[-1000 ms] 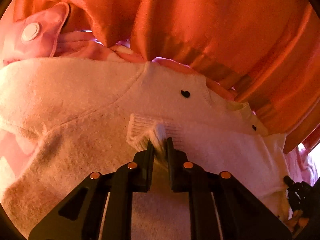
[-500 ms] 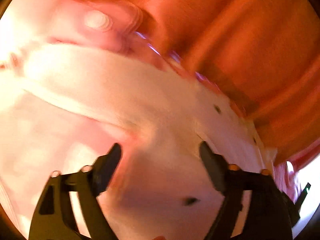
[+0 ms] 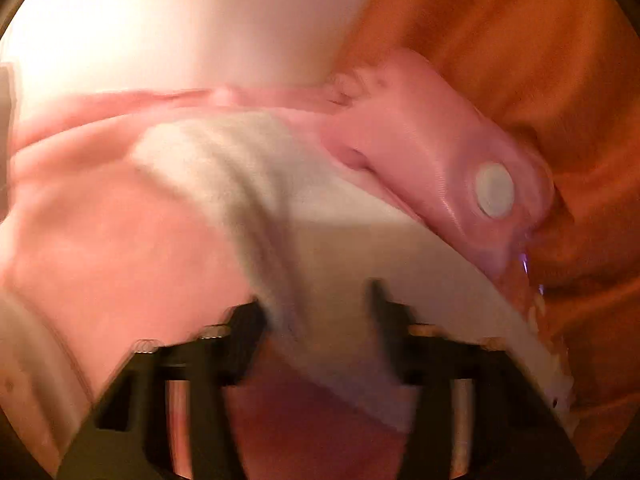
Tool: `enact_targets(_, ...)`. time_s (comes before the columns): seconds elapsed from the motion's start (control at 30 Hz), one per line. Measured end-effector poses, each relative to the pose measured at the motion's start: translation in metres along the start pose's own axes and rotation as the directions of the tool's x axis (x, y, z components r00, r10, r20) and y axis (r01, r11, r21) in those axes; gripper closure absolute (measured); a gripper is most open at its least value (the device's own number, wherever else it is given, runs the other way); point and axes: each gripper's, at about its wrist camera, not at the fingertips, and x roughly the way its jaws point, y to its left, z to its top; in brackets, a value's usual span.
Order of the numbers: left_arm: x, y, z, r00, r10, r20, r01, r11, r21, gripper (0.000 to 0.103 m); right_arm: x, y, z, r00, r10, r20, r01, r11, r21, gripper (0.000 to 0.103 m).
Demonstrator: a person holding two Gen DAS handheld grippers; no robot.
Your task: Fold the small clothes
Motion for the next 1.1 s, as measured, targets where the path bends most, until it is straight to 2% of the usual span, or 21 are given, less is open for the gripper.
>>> enact_targets(0.03, 0.0, -0.01, 0.002, 1.0, 0.0, 0.013, -0.001, 1.0, 0.03, 0.093, -0.001, 0.0, 0.0, 1.0, -0.004, 0.002, 0.004, 1.0, 0.001, 0.054)
enact_targets(0.07, -0.008, -0.029, 0.001, 0.999, -0.013, 0.042, 0.01, 0.997, 0.073, 0.096, -0.001, 0.0, 0.0, 1.0, -0.005, 0.002, 0.005, 1.0, 0.002, 0.054)
enact_targets(0.13, -0.028, -0.063, -0.001, 0.993, -0.079, 0.091, 0.066, 0.988, 0.138, 0.096, -0.002, -0.001, 0.0, 1.0, -0.006, 0.008, 0.006, 1.0, 0.009, 0.054)
enact_targets(0.17, -0.046, -0.089, -0.007, 0.982, -0.143, 0.121, 0.118, 0.974, 0.193, 0.096, -0.003, -0.001, 0.001, 1.0, -0.004, 0.01, 0.004, 1.0, 0.011, 0.054)
enact_targets(0.23, -0.078, -0.139, -0.028, 0.954, -0.266, 0.137, 0.214, 0.927, 0.309, 0.096, -0.004, 0.0, 0.001, 1.0, 0.001, 0.014, -0.001, 1.0, 0.011, 0.053)
enact_targets(0.3, -0.114, -0.191, -0.07, 0.91, -0.405, 0.089, 0.332, 0.84, 0.428, 0.096, -0.004, -0.001, 0.001, 1.0, 0.001, 0.018, -0.001, 1.0, 0.015, 0.051)
enact_targets(0.37, -0.134, -0.232, -0.123, 0.869, -0.495, -0.026, 0.437, 0.74, 0.51, 0.092, -0.003, -0.003, 0.002, 1.0, 0.003, 0.014, -0.003, 1.0, 0.021, 0.05)
enact_targets(0.4, -0.139, -0.248, -0.156, 0.852, -0.514, -0.099, 0.481, 0.692, 0.539, 0.092, -0.003, -0.004, 0.002, 1.0, 0.001, 0.013, -0.002, 1.0, 0.024, 0.049)
enact_targets(0.47, -0.134, -0.265, -0.218, 0.829, -0.503, -0.246, 0.545, 0.625, 0.558, 0.088, -0.002, -0.009, 0.003, 1.0, -0.008, 0.007, 0.008, 1.0, 0.027, 0.048)
enact_targets(0.5, -0.127, -0.266, -0.246, 0.821, -0.476, -0.315, 0.565, 0.605, 0.56, 0.086, -0.001, -0.013, 0.004, 1.0, -0.019, 0.007, 0.019, 0.999, 0.028, 0.048)
enact_targets(0.53, -0.122, -0.263, -0.26, 0.821, -0.454, -0.346, 0.569, 0.604, 0.558, 0.084, 0.0, -0.015, 0.004, 1.0, -0.026, 0.007, 0.026, 0.999, 0.029, 0.048)
enact_targets(0.6, -0.112, -0.249, -0.281, 0.822, -0.419, -0.385, 0.569, 0.623, 0.536, 0.073, -0.002, -0.022, 0.007, 0.999, -0.043, 0.008, 0.043, 0.999, 0.032, 0.047)
enact_targets(0.67, -0.111, -0.225, -0.273, 0.829, -0.42, -0.369, 0.558, 0.67, 0.49, 0.05, -0.004, -0.024, 0.01, 0.999, -0.033, 0.01, 0.033, 0.999, 0.026, 0.046)
enact_targets(0.73, -0.11, -0.207, -0.253, 0.852, -0.425, -0.306, 0.523, 0.72, 0.456, 0.04, -0.006, -0.021, 0.012, 1.0, -0.01, 0.012, 0.01, 1.0, -0.002, 0.043)
enact_targets(0.8, -0.11, -0.184, -0.228, 0.883, -0.416, -0.219, 0.47, 0.772, 0.428, 0.038, -0.006, -0.009, 0.011, 1.0, 0.018, 0.008, -0.018, 0.998, -0.06, 0.042)
enact_targets(0.87, -0.1, -0.167, -0.205, 0.905, -0.386, -0.178, 0.425, 0.814, 0.396, 0.037, -0.003, 0.008, 0.009, 0.999, 0.05, -0.013, -0.051, 0.992, -0.116, 0.042)
enact_targets(0.97, -0.077, -0.15, -0.186, 0.912, -0.359, -0.197, 0.406, 0.855, 0.322, 0.037, 0.0, 0.042, 0.007, 0.997, 0.078, -0.02, -0.081, 0.976, -0.201, 0.042)
enact_targets(1.03, -0.068, -0.144, -0.182, 0.918, -0.337, -0.209, 0.388, 0.869, 0.306, 0.037, 0.004, 0.071, 0.006, 0.997, 0.078, -0.013, -0.079, 0.954, -0.288, 0.039)
enact_targets(1.1, -0.058, -0.139, -0.181, 0.92, -0.321, -0.227, 0.38, 0.873, 0.307, 0.037, 0.024, 0.107, 0.004, 0.996, 0.076, -0.053, -0.09, 0.922, -0.376, 0.037)
